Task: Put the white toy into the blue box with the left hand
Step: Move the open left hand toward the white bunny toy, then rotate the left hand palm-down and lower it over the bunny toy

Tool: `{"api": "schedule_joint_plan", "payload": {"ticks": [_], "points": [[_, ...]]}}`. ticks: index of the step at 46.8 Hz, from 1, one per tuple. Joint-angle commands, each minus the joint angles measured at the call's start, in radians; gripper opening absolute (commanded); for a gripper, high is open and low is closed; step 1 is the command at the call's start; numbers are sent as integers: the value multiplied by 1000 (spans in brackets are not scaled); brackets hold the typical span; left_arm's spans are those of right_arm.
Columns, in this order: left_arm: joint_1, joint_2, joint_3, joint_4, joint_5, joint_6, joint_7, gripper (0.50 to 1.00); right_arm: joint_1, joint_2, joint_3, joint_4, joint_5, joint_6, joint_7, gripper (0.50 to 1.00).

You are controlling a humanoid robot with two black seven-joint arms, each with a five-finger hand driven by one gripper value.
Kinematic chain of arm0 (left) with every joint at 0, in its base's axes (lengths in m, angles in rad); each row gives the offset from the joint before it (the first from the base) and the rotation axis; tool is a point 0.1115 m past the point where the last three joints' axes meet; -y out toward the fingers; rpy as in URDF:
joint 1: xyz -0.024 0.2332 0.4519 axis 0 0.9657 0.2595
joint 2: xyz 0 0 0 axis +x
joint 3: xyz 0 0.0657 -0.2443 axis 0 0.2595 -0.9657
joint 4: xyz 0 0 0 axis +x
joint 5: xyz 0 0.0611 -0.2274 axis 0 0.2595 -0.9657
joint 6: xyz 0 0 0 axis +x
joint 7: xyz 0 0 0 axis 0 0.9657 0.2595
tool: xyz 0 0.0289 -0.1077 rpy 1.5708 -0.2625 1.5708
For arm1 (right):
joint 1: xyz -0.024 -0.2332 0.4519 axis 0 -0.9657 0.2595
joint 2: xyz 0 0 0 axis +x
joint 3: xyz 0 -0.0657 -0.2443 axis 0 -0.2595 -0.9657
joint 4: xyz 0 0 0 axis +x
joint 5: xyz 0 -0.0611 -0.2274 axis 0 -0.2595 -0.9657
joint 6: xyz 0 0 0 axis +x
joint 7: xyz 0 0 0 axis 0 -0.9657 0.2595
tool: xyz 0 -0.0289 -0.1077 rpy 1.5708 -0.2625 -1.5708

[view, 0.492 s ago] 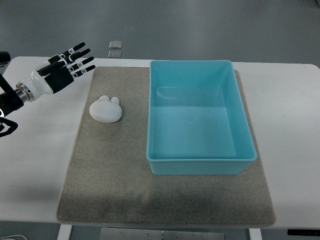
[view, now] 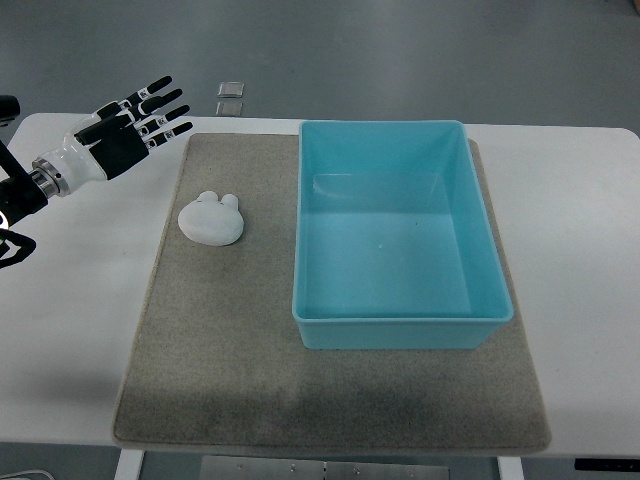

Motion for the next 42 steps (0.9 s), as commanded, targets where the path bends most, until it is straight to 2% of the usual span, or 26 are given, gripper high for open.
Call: {"api": "schedule_joint_plan", "payload": {"ticks": [1, 7, 13, 26, 32, 36, 42], "points": [[3, 2, 2, -8, 2, -2, 0, 996, 0, 0, 0, 0, 0, 0, 0, 936], [-4, 10, 23, -14, 35, -6, -6, 994, 0, 0, 0, 0, 0, 0, 0, 936], [-13, 20, 8, -21, 231, -8, -44, 994, 0, 0, 0, 0, 0, 0, 0, 936], [-20, 69, 5, -81, 773, -5, -307, 994, 0, 0, 0, 0, 0, 0, 0, 936], [-33, 100, 5, -112, 977, 14, -392, 990, 0, 0, 0, 0, 0, 0, 0, 936], [-36, 134, 6, -161, 1118, 66, -428, 988, 0, 0, 0, 0, 0, 0, 0, 936], [-31, 175, 14, -253, 1336, 219, -437, 988, 0, 0, 0, 0, 0, 0, 0, 936]]}}
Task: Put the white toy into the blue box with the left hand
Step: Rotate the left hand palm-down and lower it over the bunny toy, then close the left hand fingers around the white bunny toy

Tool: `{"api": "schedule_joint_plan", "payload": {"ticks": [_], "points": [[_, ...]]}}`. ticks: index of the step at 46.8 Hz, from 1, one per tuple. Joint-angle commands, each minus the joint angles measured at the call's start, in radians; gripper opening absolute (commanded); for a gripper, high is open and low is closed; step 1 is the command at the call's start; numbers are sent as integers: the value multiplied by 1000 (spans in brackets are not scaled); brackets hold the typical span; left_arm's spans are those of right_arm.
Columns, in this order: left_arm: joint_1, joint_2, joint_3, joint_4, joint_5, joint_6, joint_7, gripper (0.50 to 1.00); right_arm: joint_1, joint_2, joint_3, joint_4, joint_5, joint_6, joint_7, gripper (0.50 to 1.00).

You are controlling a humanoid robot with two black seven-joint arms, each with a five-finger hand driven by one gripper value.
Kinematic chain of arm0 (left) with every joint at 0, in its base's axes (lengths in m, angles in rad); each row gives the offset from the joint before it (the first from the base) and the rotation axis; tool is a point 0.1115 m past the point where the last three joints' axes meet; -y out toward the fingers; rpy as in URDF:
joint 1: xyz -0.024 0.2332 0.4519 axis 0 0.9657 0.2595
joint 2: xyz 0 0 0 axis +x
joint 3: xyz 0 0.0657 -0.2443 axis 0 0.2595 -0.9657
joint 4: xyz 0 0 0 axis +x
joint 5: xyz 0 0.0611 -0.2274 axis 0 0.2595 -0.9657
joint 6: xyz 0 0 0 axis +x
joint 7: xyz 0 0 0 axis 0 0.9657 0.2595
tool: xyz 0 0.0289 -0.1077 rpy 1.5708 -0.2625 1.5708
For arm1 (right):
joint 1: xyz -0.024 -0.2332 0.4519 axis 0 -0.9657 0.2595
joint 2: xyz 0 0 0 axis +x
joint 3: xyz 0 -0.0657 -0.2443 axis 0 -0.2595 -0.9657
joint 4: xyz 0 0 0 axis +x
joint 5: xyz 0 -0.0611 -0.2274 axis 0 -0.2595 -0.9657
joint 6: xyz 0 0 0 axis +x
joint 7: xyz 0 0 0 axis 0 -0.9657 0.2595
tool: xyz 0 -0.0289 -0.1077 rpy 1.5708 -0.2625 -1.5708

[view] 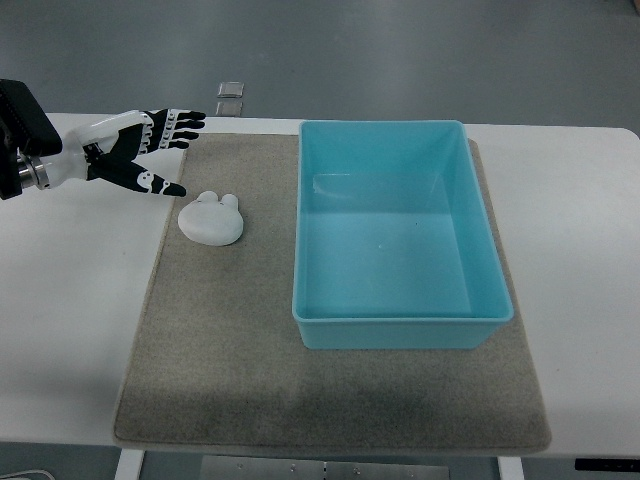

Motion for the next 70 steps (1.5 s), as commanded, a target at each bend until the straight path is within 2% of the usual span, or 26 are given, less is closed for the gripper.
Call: {"api": "schedule_joint_plan", "payload": {"ticks": [1, 6, 13, 30, 37, 47, 52, 59, 66, 70], "points": [[6, 26, 9, -61, 136, 106, -2, 988, 0, 0, 0, 0, 0, 0, 0, 936], [17, 47, 15, -123, 270, 177, -2, 986, 0, 0, 0, 0, 0, 0, 0, 936], [23, 61, 17, -172, 409, 180, -2, 984, 0, 0, 0, 0, 0, 0, 0, 936], [32, 40, 20, -170, 537, 192, 2, 984, 0, 0, 0, 0, 0, 0, 0, 936], [37, -32, 21, -147, 557, 206, 5, 984, 0, 0, 0, 0, 0, 0, 0, 936], [35, -60, 24, -135, 561, 228, 8, 979, 0, 0, 0, 0, 0, 0, 0, 936], [29, -60, 53, -127, 563, 229, 8, 966, 0, 0, 0, 0, 0, 0, 0, 936], [25, -62, 56, -118, 563, 231, 8, 900, 0, 0, 0, 0, 0, 0, 0, 936], [26, -62, 56, -120, 572, 231, 8, 894, 0, 0, 0, 0, 0, 0, 0, 936], [26, -62, 55, -120, 603, 231, 8, 853, 0, 0, 0, 0, 0, 0, 0, 936]]}}
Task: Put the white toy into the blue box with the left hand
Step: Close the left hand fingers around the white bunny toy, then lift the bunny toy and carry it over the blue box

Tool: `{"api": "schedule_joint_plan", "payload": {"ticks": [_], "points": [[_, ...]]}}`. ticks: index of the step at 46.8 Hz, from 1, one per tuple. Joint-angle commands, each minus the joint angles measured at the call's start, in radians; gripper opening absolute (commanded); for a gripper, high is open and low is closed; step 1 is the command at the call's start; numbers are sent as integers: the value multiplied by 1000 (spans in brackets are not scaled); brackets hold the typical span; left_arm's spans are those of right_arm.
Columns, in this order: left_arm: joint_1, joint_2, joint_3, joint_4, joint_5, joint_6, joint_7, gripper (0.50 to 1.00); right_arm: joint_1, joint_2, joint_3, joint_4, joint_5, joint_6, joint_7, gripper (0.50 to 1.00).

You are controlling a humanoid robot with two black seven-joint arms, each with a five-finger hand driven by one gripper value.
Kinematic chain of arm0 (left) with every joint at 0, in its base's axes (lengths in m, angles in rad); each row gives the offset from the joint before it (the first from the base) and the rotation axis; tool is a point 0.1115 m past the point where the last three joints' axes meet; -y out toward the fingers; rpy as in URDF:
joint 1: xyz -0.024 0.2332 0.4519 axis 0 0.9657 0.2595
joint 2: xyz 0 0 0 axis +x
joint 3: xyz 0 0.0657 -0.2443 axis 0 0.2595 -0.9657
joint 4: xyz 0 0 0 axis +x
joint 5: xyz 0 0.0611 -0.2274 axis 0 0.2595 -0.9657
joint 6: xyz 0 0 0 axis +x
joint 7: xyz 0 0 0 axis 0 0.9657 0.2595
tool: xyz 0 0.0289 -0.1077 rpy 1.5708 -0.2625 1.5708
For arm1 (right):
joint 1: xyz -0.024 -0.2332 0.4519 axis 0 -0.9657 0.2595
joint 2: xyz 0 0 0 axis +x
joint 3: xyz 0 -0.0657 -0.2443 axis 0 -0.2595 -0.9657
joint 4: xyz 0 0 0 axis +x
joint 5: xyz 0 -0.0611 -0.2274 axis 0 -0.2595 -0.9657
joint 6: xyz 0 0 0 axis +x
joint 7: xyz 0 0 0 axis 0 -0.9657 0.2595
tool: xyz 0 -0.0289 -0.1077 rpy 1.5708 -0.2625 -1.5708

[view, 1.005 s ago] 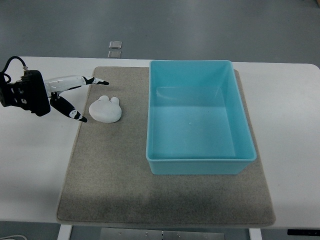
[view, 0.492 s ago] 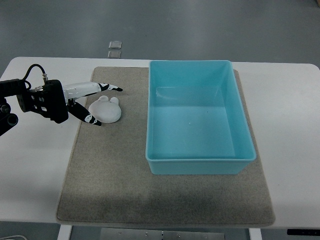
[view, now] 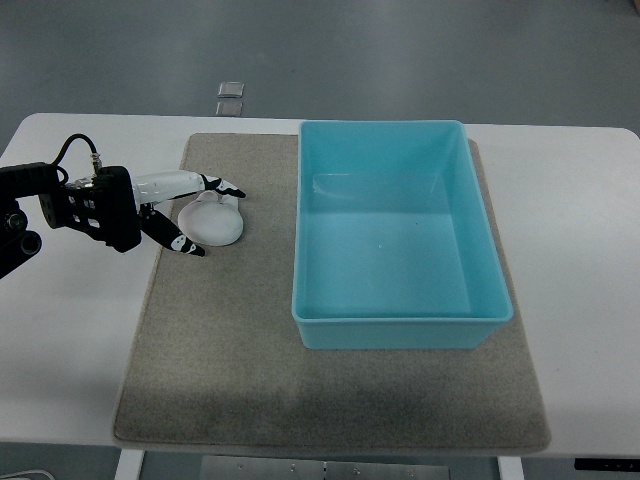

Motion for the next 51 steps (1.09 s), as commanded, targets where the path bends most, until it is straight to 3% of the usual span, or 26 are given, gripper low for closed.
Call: {"api": "schedule_joint_plan", "payload": {"ticks": [1, 4, 8, 12, 17, 41, 51], "points": [[1, 0, 0, 0, 29, 0, 0, 846, 0, 0, 0, 0, 0, 0, 0, 936], [0, 0, 0, 0, 40, 0, 0, 782, 0, 0, 0, 0, 0, 0, 0, 936], [-5, 0, 0, 1, 48, 3, 0, 660, 0, 0, 0, 0, 0, 0, 0, 936], [-18, 0, 0, 1, 54, 15, 1, 611, 0, 0, 0, 0, 0, 0, 0, 936], [-22, 0, 0, 0, 55, 28, 1, 500, 0, 0, 0, 0, 0, 0, 0, 936], [-71, 34, -11, -5, 63, 26, 1, 500, 0, 0, 0, 0, 0, 0, 0, 936], [-173, 86, -20, -45, 46, 24, -5, 500, 0, 0, 0, 0, 0, 0, 0, 936]]}}
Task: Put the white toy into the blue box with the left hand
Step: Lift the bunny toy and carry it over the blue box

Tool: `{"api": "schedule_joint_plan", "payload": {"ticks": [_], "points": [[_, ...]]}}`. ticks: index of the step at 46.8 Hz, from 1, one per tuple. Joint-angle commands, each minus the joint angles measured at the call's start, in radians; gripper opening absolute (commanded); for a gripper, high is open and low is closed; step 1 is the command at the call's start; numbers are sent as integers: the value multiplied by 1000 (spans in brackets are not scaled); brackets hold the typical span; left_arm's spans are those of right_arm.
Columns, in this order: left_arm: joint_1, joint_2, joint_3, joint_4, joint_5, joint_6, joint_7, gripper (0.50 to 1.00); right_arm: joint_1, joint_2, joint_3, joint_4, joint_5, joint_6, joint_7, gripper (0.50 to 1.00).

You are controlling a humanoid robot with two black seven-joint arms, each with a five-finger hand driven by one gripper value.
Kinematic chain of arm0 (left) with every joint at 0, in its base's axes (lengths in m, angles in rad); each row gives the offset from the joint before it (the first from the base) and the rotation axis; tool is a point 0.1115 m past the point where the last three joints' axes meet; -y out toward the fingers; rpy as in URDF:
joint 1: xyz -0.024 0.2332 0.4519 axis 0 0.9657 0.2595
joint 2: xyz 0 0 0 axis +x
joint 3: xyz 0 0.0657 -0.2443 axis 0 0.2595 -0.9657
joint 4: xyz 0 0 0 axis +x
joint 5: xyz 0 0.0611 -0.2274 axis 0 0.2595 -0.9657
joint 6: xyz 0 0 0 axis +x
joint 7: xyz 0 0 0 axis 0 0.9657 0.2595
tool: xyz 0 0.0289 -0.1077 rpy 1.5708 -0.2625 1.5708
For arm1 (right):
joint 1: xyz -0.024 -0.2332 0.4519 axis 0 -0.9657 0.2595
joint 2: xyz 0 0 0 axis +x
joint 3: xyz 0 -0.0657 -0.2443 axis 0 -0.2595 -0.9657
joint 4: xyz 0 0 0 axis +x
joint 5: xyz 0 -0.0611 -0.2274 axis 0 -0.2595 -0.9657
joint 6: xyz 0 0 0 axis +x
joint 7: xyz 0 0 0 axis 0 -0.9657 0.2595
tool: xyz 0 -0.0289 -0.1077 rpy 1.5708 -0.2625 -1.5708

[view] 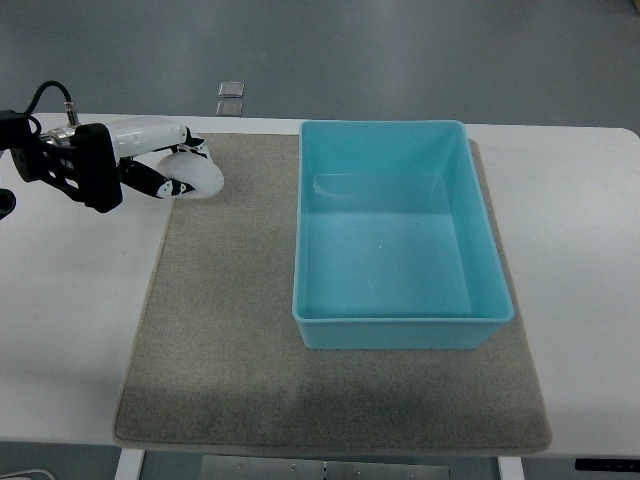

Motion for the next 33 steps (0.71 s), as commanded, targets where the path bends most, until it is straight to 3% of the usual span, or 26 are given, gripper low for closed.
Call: {"api": "schedule_joint_plan", "payload": {"ticks": [1, 14, 33], "points": [[-40, 5, -1, -29, -3, -1, -2, 500, 0, 0, 0, 0, 0, 0, 0, 936], [-184, -82, 20, -74, -2, -2, -2, 500, 0, 0, 0, 0, 0, 0, 0, 936], [-318, -317, 96, -72, 1, -5, 6, 500, 0, 0, 0, 0, 0, 0, 0, 936]]}}
